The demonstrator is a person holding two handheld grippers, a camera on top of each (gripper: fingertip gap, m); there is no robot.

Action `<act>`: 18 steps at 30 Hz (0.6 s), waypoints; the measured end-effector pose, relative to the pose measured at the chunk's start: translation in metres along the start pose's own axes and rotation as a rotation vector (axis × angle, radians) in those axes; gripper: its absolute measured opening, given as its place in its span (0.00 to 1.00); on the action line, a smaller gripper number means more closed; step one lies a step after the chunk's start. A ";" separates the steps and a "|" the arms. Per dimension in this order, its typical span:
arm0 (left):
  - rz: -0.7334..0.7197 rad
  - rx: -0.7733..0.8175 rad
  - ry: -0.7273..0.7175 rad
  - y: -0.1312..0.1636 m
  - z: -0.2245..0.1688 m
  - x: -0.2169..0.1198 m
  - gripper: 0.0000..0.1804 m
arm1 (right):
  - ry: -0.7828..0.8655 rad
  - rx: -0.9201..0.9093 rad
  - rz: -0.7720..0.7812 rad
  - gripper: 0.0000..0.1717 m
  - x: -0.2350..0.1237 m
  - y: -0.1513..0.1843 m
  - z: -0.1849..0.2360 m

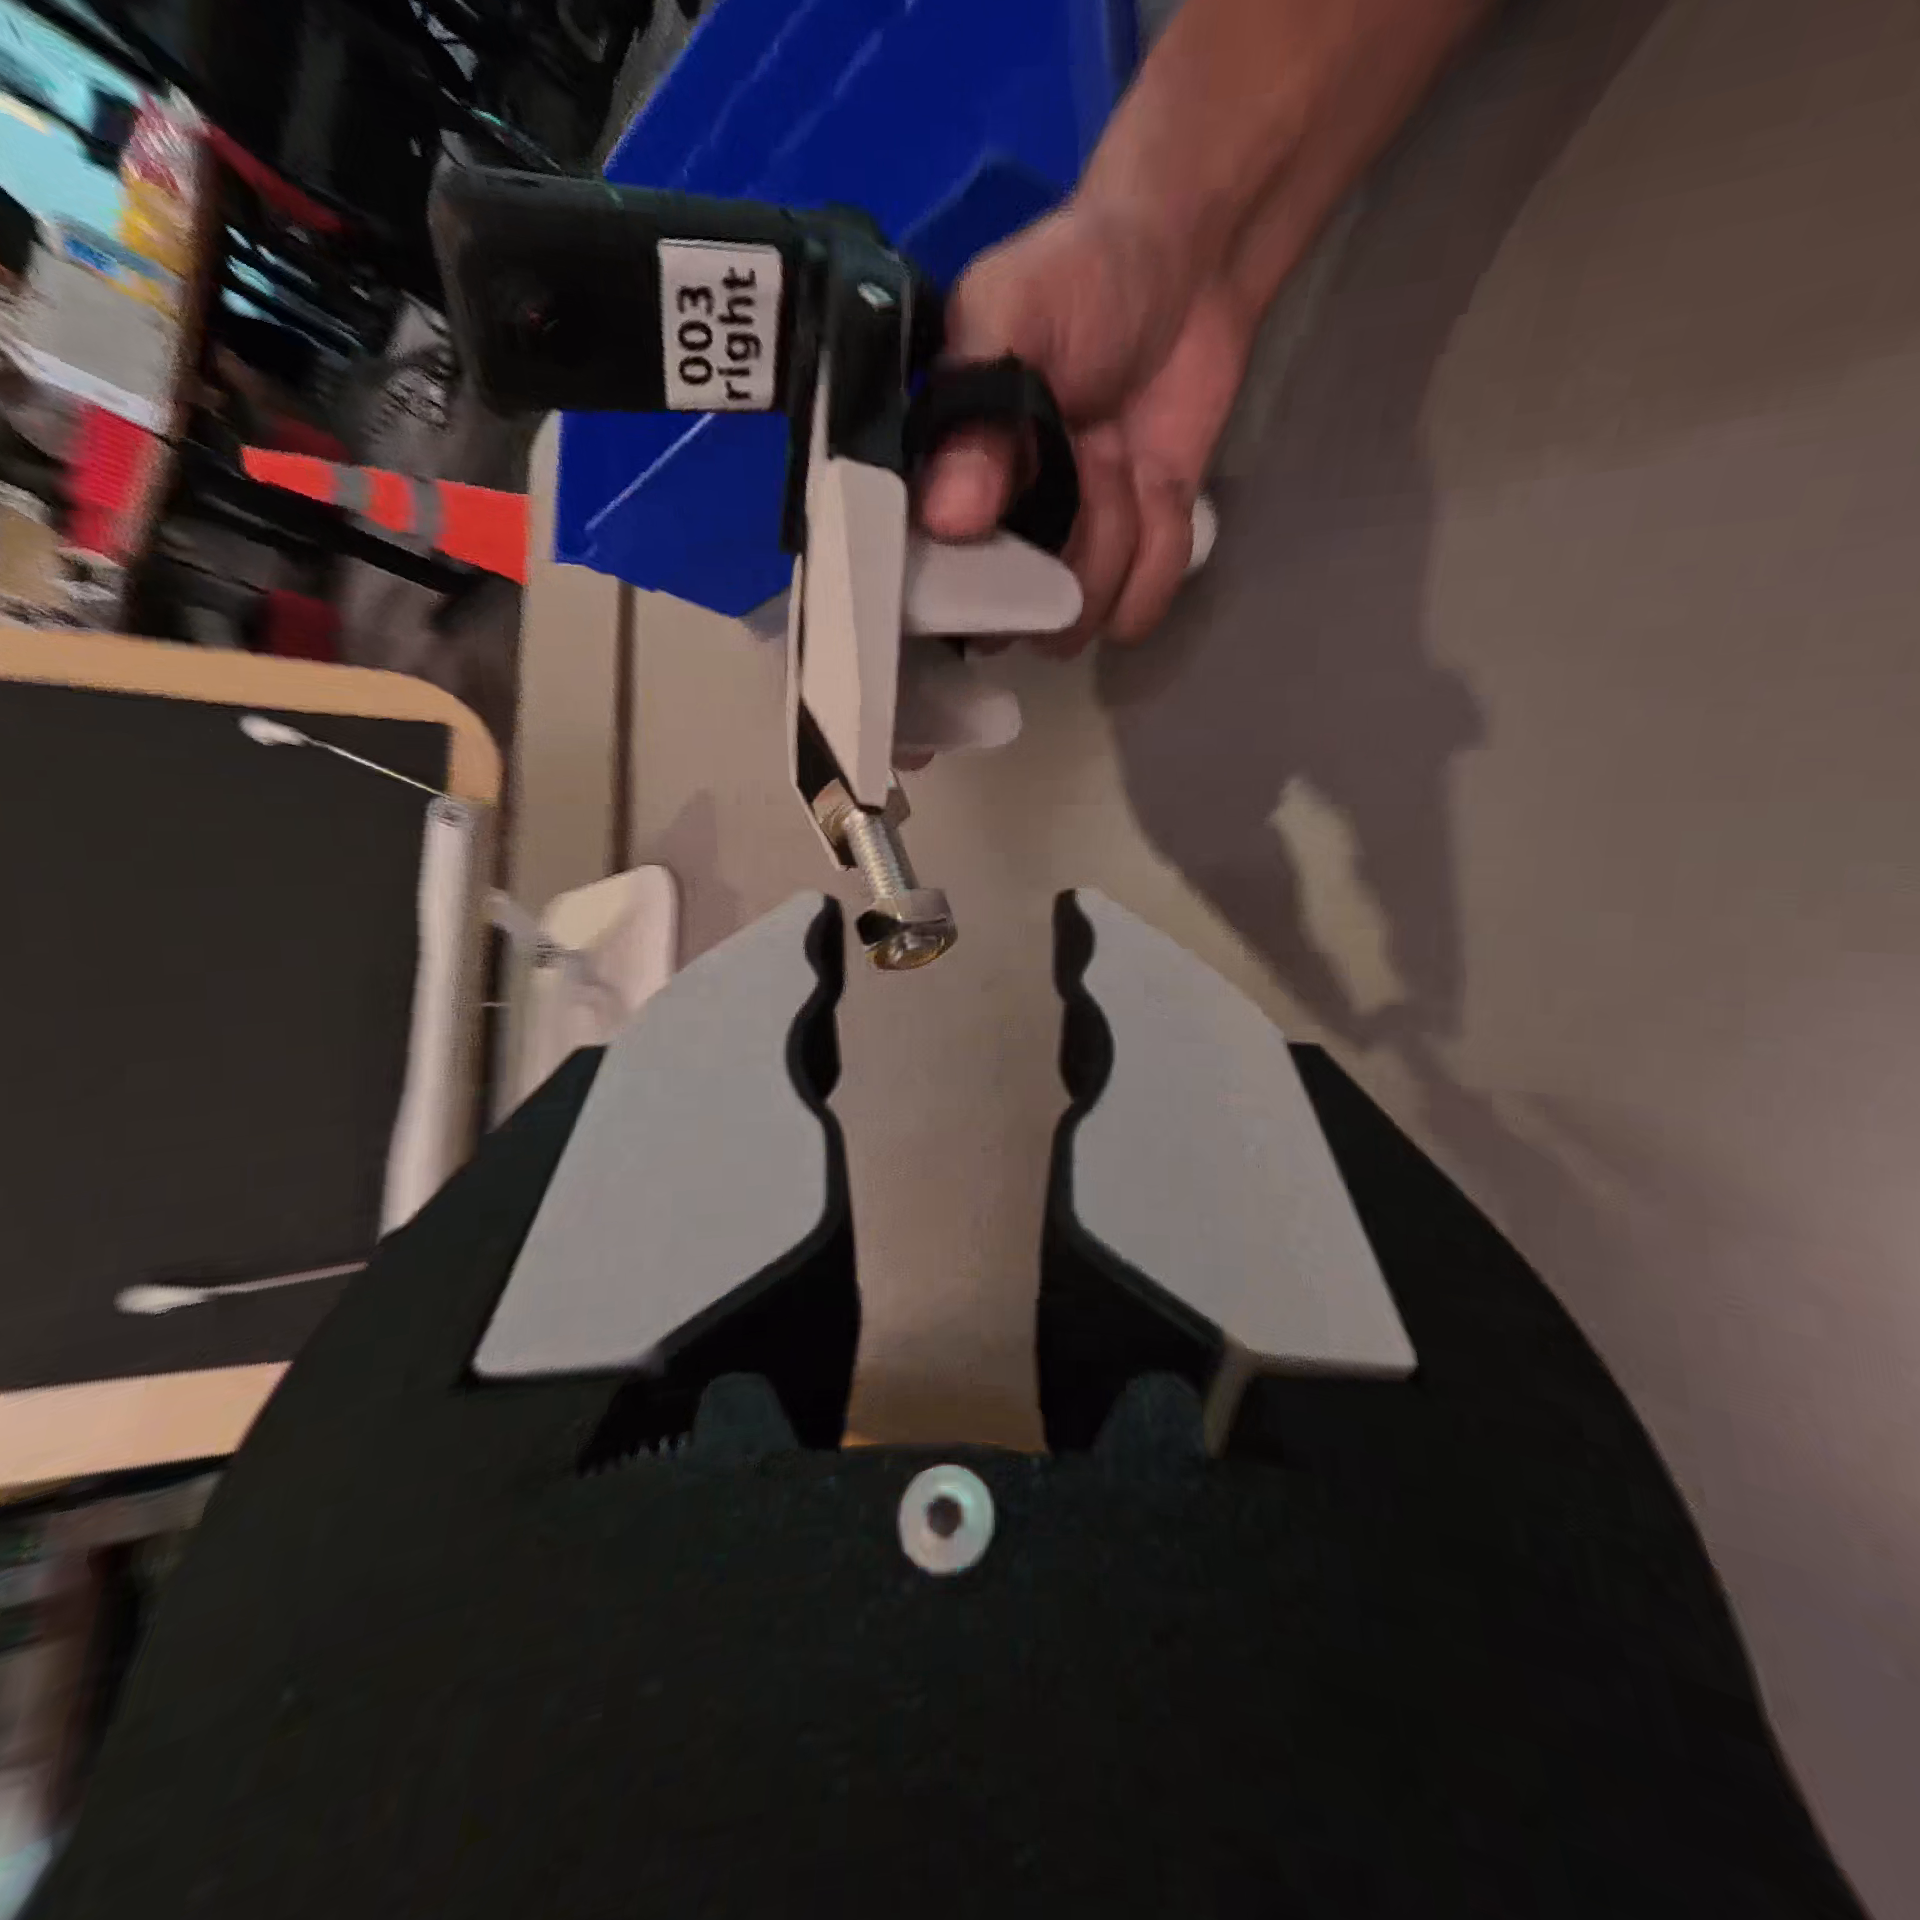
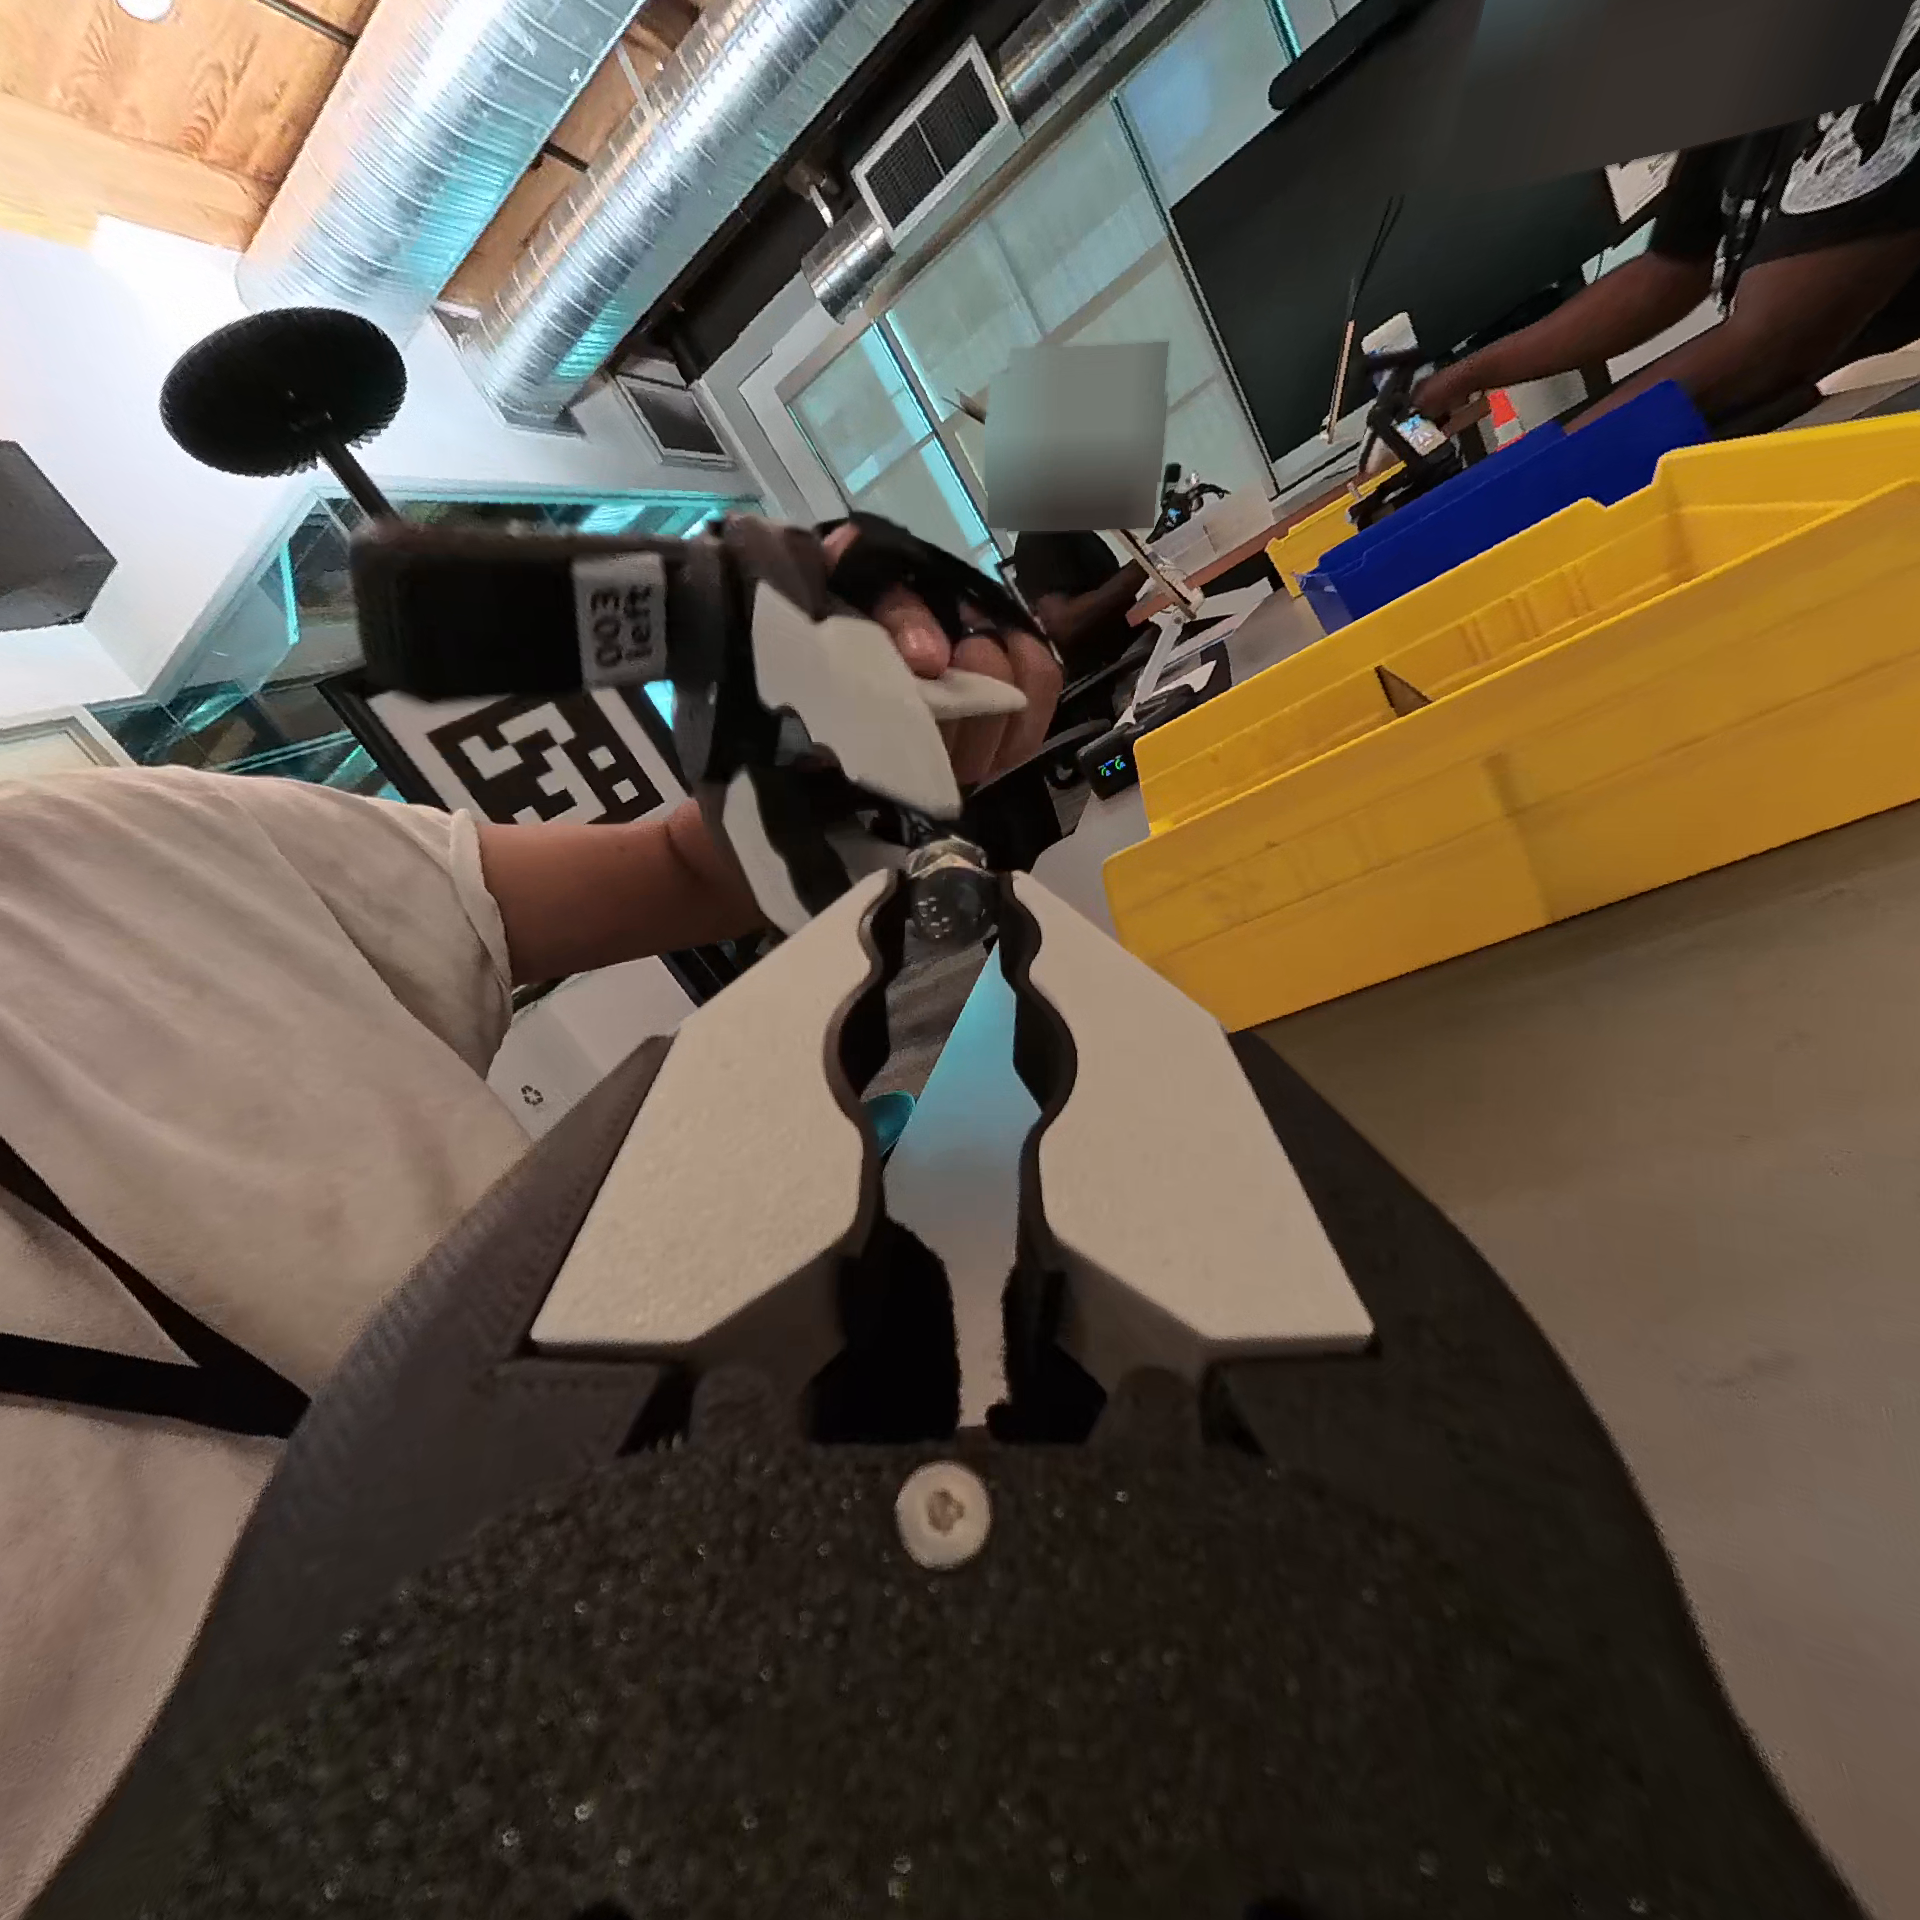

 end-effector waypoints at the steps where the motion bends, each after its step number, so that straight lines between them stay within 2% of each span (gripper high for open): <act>1: -0.035 -0.095 0.048 -0.001 0.001 -0.004 0.25 | -0.010 -0.004 0.006 0.10 0.000 0.000 0.001; 5: -0.228 -0.553 0.165 0.002 0.016 -0.022 0.28 | 0.045 -0.047 -0.004 0.10 -0.003 -0.003 0.001; 8: -0.325 -0.907 0.256 0.007 0.023 -0.024 0.21 | 0.097 -0.099 -0.028 0.10 -0.006 -0.007 0.002; 10: -0.366 -1.097 0.374 0.007 0.020 -0.020 0.20 | 0.126 -0.128 -0.022 0.10 -0.006 -0.007 0.002; 14: -0.302 -1.432 0.527 0.011 0.015 -0.002 0.19 | 0.144 -0.131 0.019 0.10 -0.003 -0.003 -0.001; 18: -0.360 -1.681 0.639 0.012 0.018 0.002 0.20 | 0.149 -0.145 0.035 0.10 -0.002 -0.002 0.000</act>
Point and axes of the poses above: each gripper's, where its closed fingertips meet, x out along the fingers, y out of its underside, z = x × y across the jaws, the point moved 5 cm from there along -x, back along the fingers, and after that the axes turned 14 degrees about z, right-handed, at the moved point
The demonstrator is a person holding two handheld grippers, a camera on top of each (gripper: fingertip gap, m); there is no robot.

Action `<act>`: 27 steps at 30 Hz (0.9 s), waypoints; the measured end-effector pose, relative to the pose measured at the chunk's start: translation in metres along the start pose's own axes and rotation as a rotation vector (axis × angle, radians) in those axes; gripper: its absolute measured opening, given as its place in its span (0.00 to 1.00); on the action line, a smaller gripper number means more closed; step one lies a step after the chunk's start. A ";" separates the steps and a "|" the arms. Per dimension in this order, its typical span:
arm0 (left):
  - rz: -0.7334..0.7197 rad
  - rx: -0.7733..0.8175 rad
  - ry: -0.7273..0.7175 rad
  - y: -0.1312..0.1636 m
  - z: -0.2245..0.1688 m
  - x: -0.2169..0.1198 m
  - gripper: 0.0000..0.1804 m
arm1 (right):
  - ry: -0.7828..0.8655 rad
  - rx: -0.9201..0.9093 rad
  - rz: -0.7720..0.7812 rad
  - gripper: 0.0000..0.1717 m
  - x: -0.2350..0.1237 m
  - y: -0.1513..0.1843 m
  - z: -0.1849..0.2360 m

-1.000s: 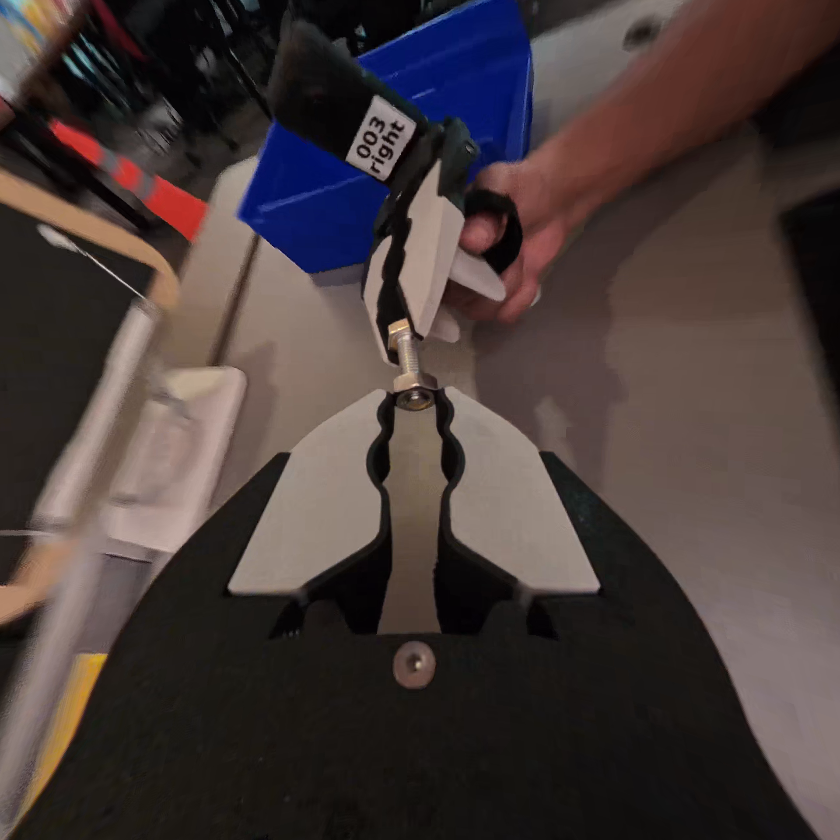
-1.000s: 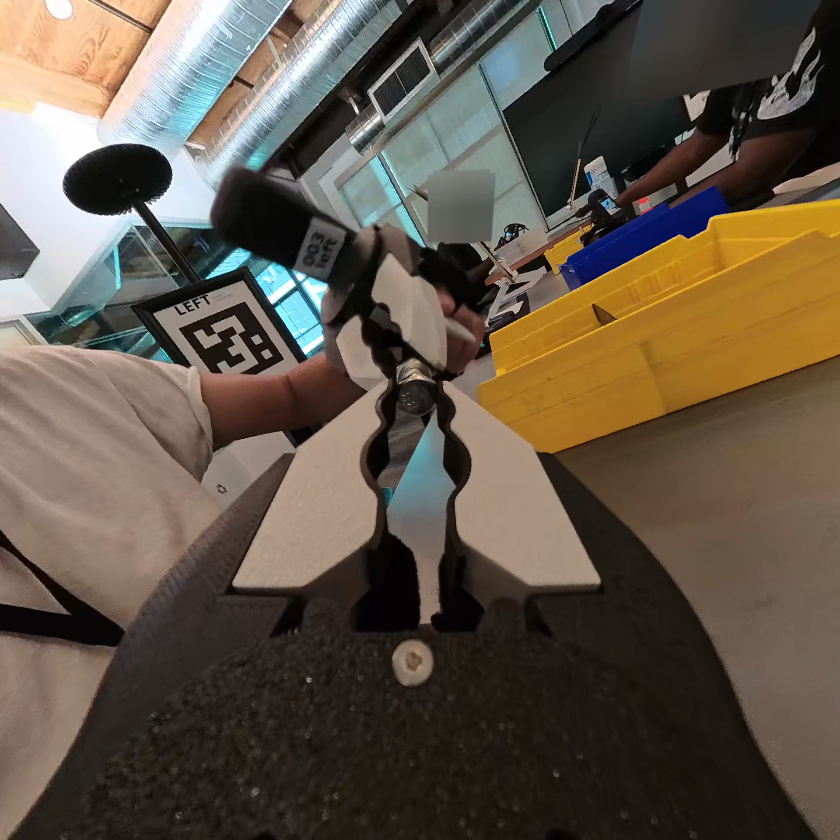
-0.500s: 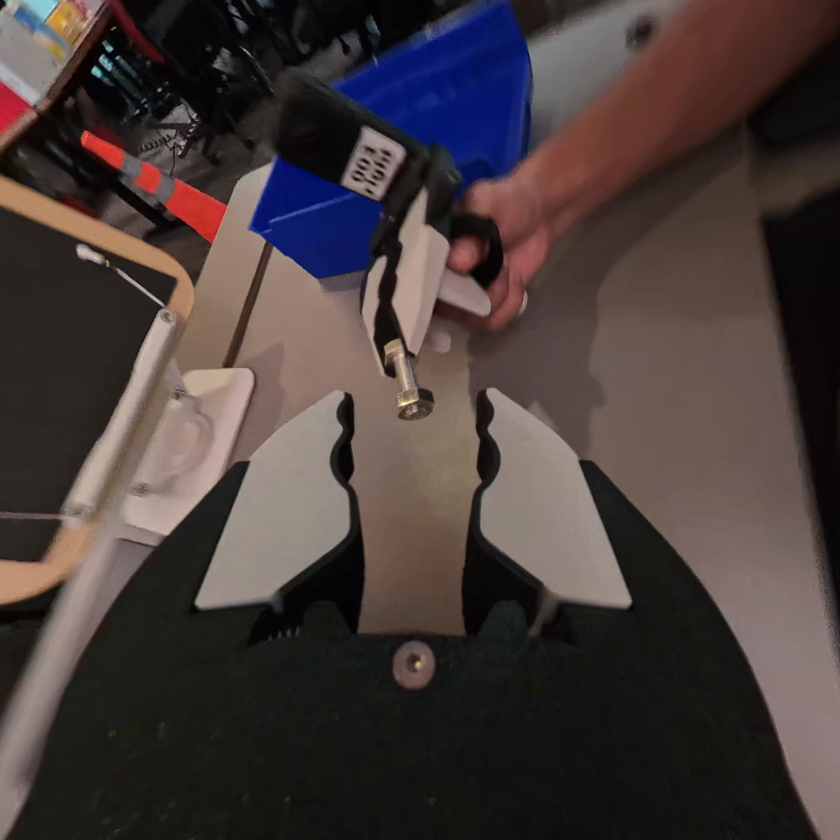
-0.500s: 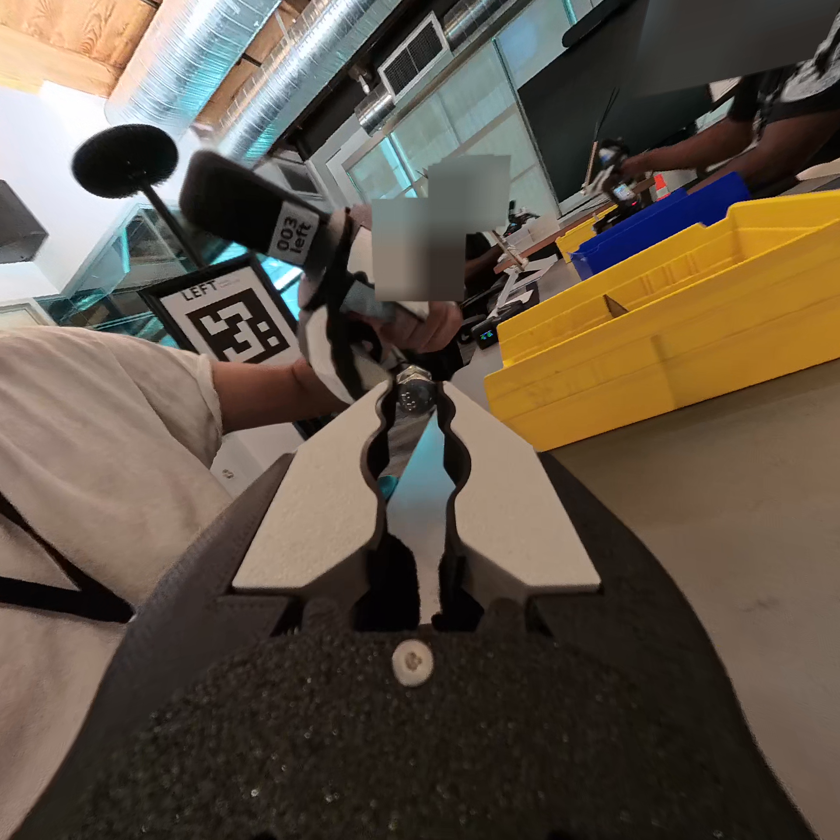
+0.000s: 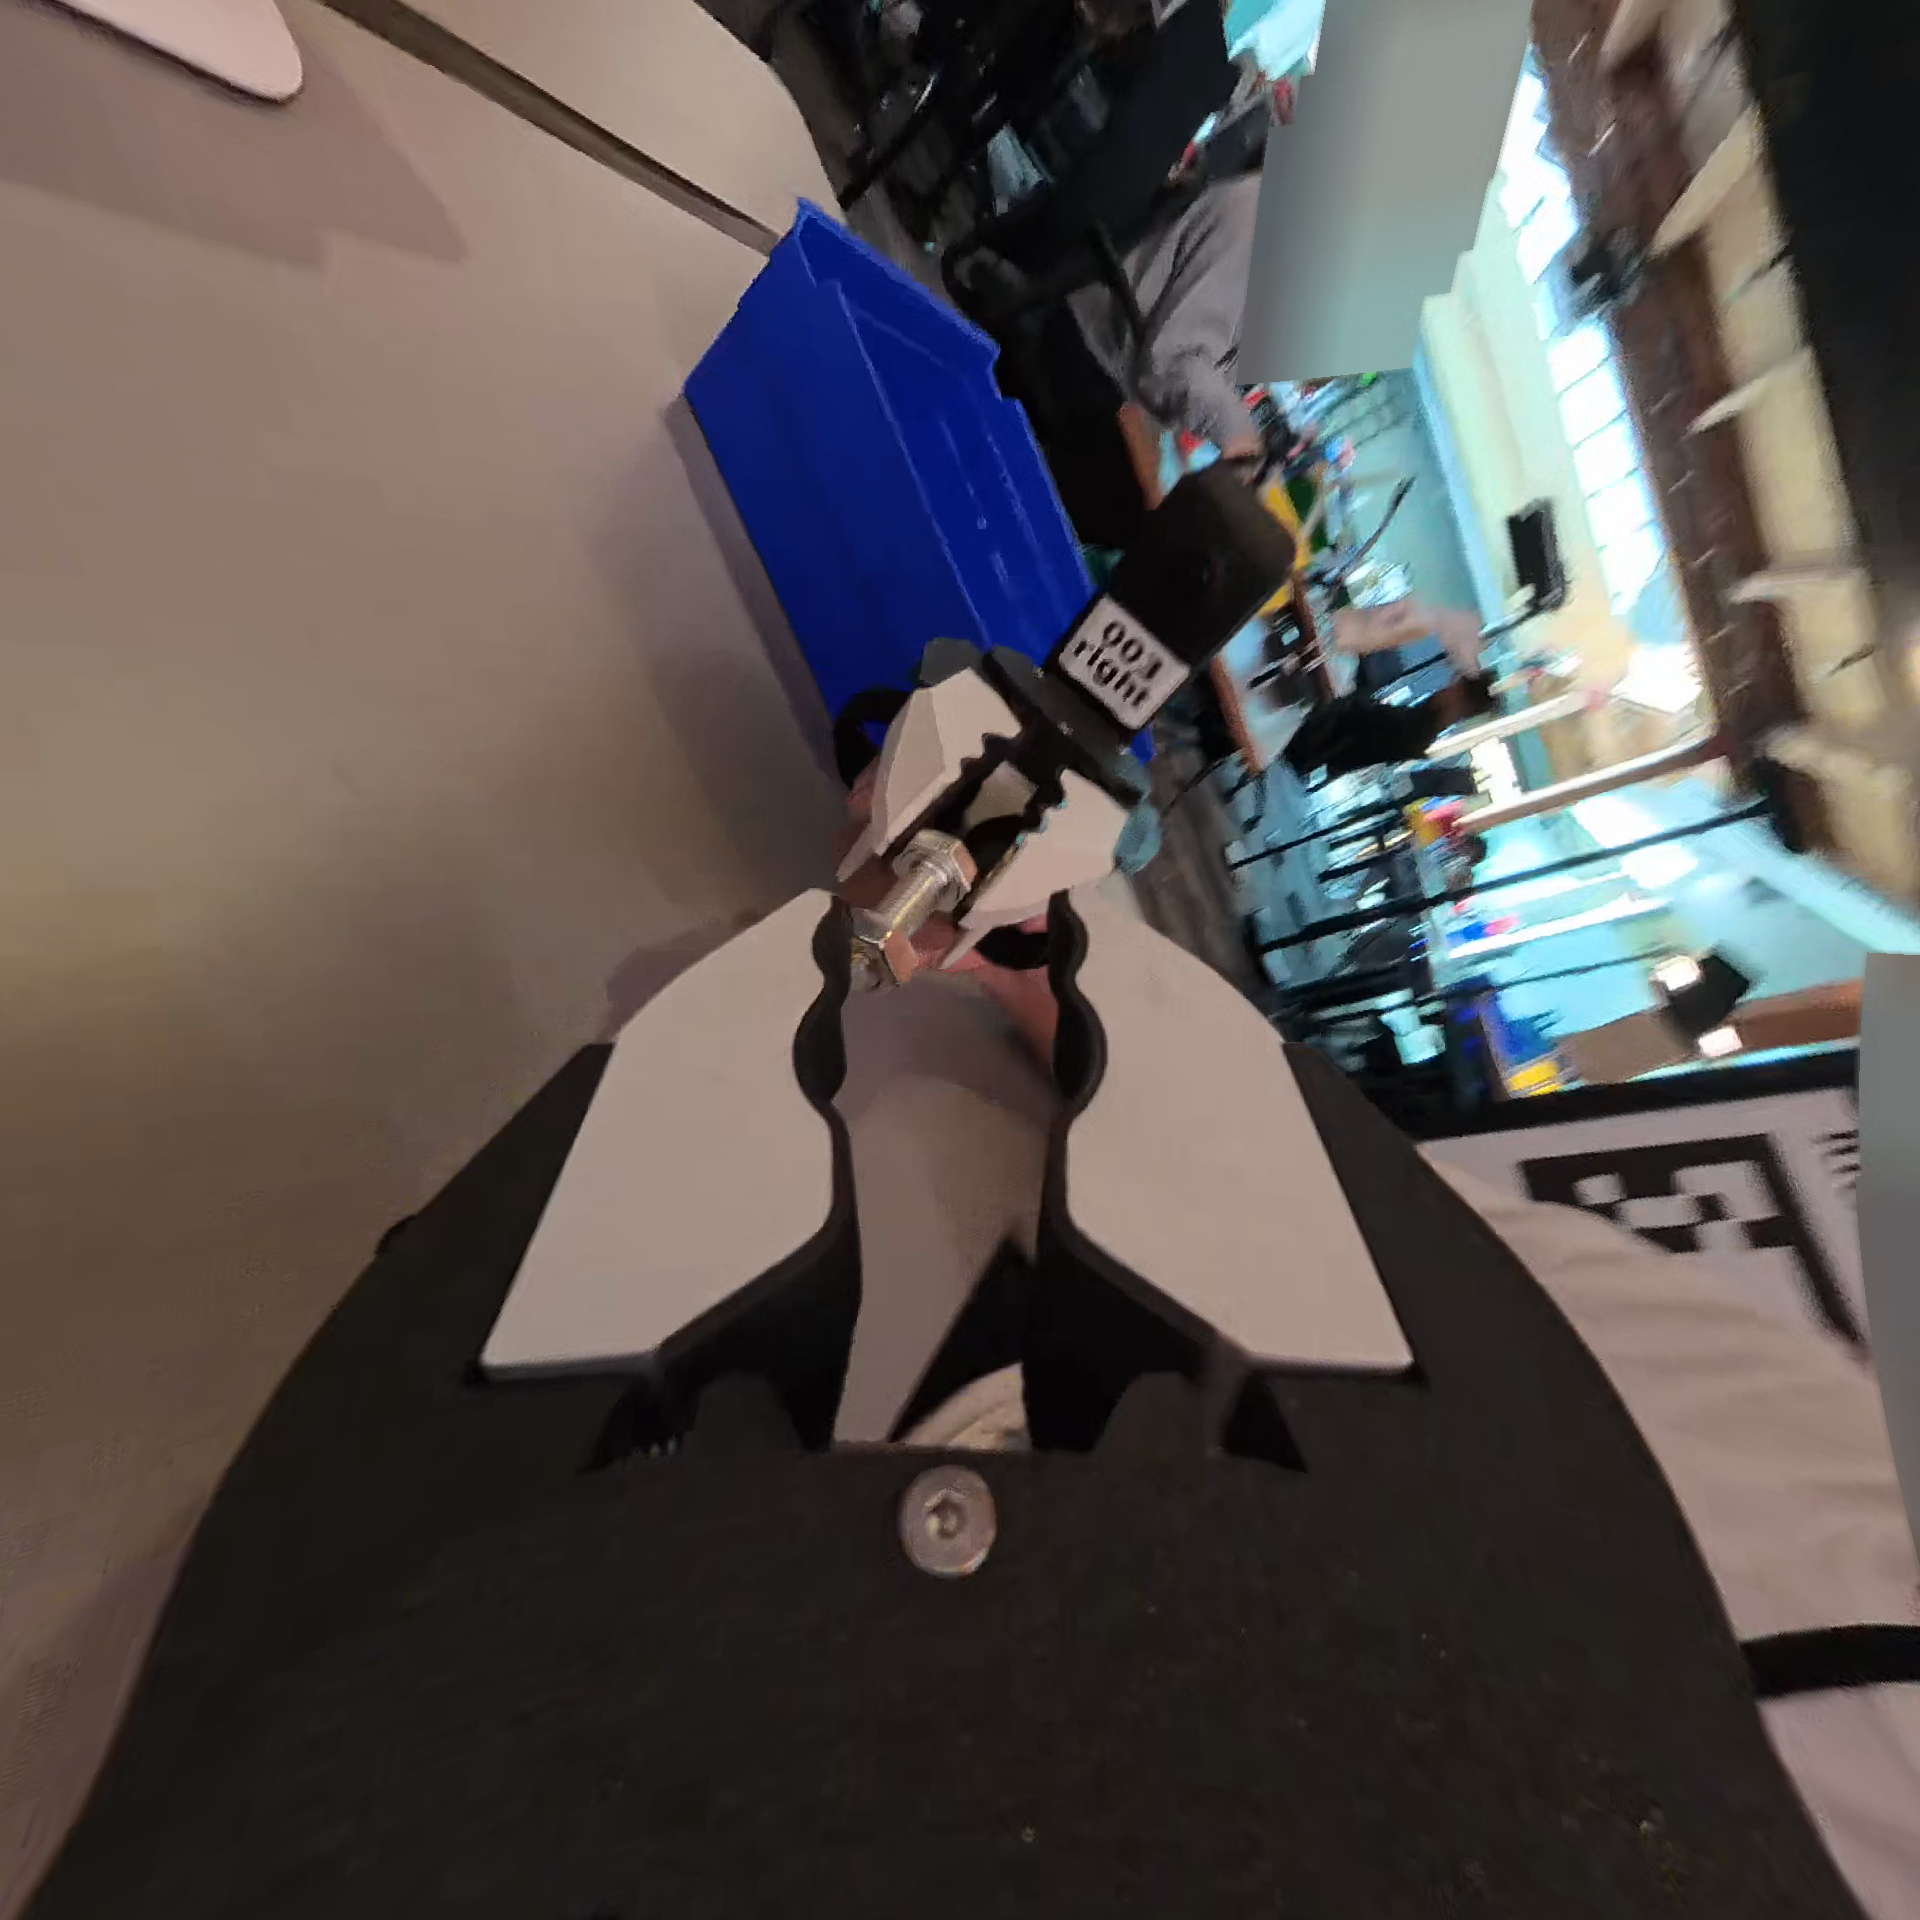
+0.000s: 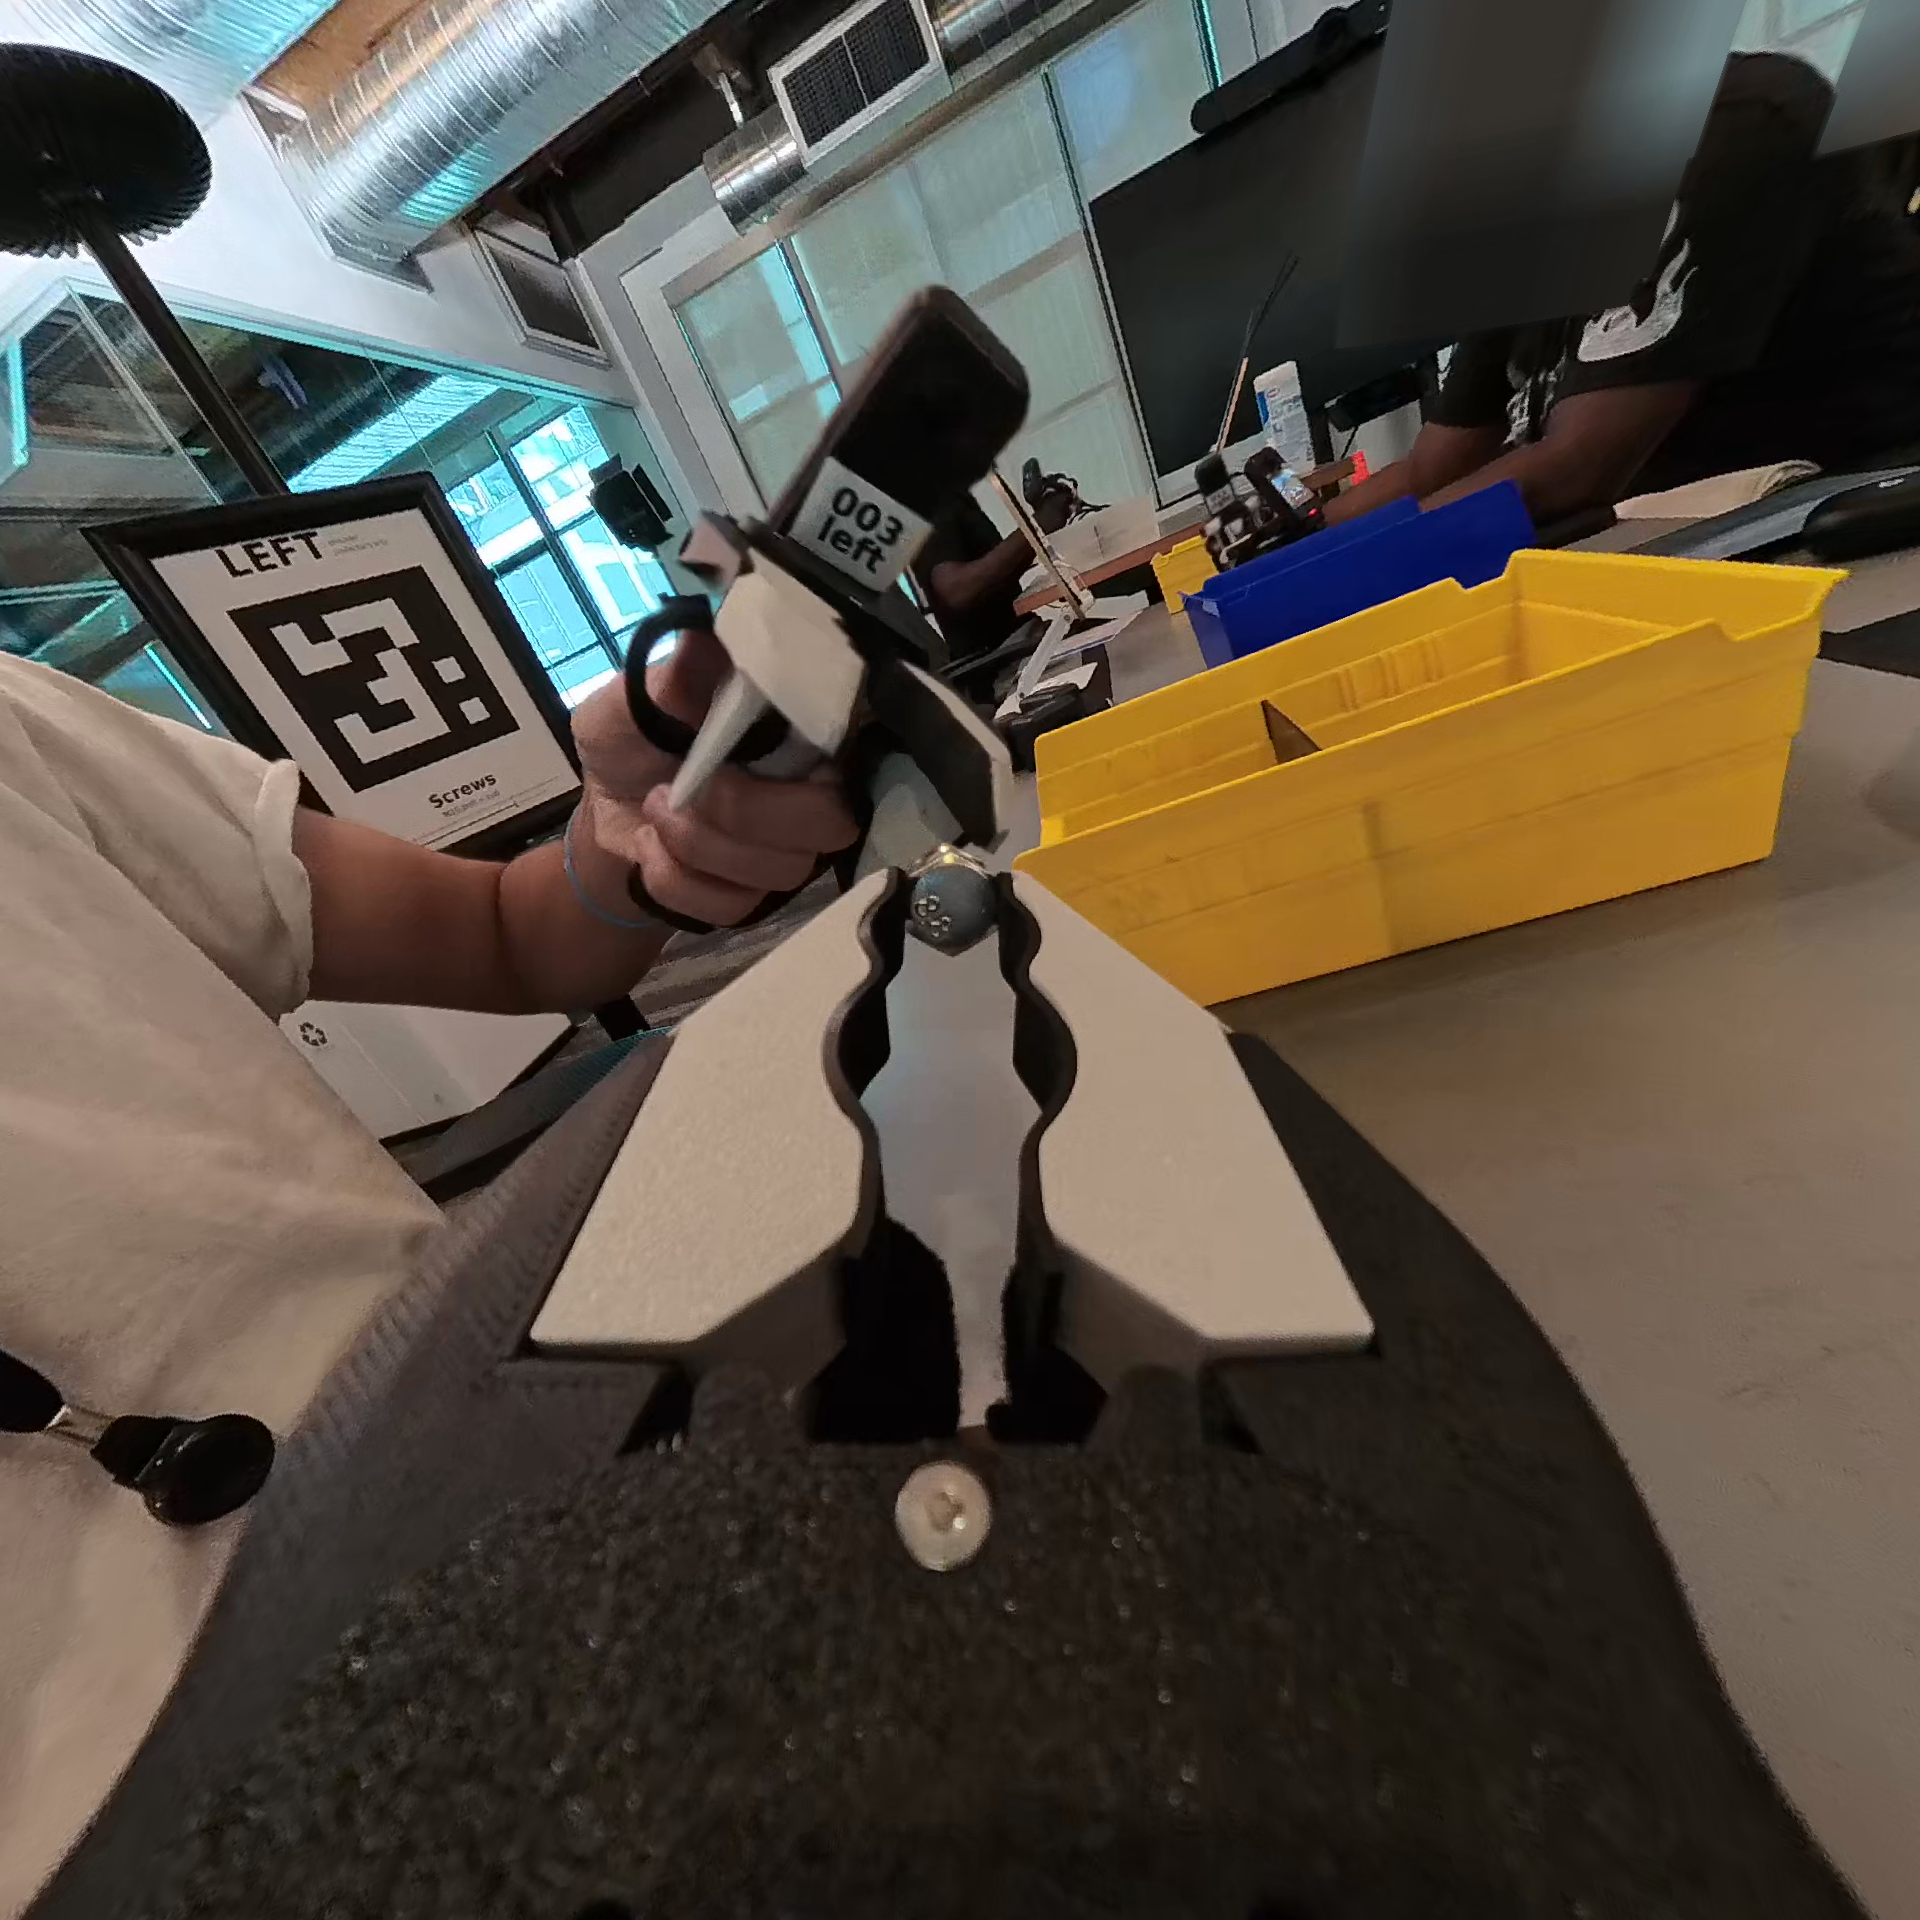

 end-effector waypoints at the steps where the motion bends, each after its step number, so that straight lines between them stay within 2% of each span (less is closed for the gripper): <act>1: -0.015 -0.054 0.037 -0.001 0.001 -0.002 0.20 | 0.000 -0.003 0.000 0.10 0.000 0.000 0.000; 6: -0.076 -0.205 0.117 0.002 0.016 -0.005 0.20 | -0.015 0.008 -0.033 0.10 -0.005 -0.005 0.001; 10: -0.071 -0.288 0.371 0.009 0.011 0.004 0.19 | -0.051 0.039 -0.073 0.10 -0.008 -0.007 0.000; 16: -0.129 -0.315 0.548 0.010 0.010 0.013 0.18 | -0.090 0.055 -0.119 0.10 -0.011 -0.010 0.001; 19: -0.168 -0.313 0.575 0.007 0.011 0.014 0.14 | -0.092 0.059 -0.120 0.10 -0.010 -0.009 0.001; 21: -0.144 -0.306 0.579 0.007 0.012 0.018 0.09 | -0.097 0.071 -0.138 0.10 -0.012 -0.010 0.000; 23: -0.141 -0.312 0.589 0.007 0.012 0.021 0.09 | -0.085 0.067 -0.139 0.10 -0.013 -0.011 -0.001; 27: -0.145 -0.220 0.505 0.005 0.010 0.020 0.09 | -0.081 0.071 -0.131 0.10 -0.013 -0.010 -0.002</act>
Point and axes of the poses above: each gripper's, where its closed fingertips meet, x out along the fingers, y out of its underside, z = x × y across the jaws, the point moved 5 cm from there along -x, back along the fingers, and after that the axes turned 14 degrees about z, right-handed, at the moved point
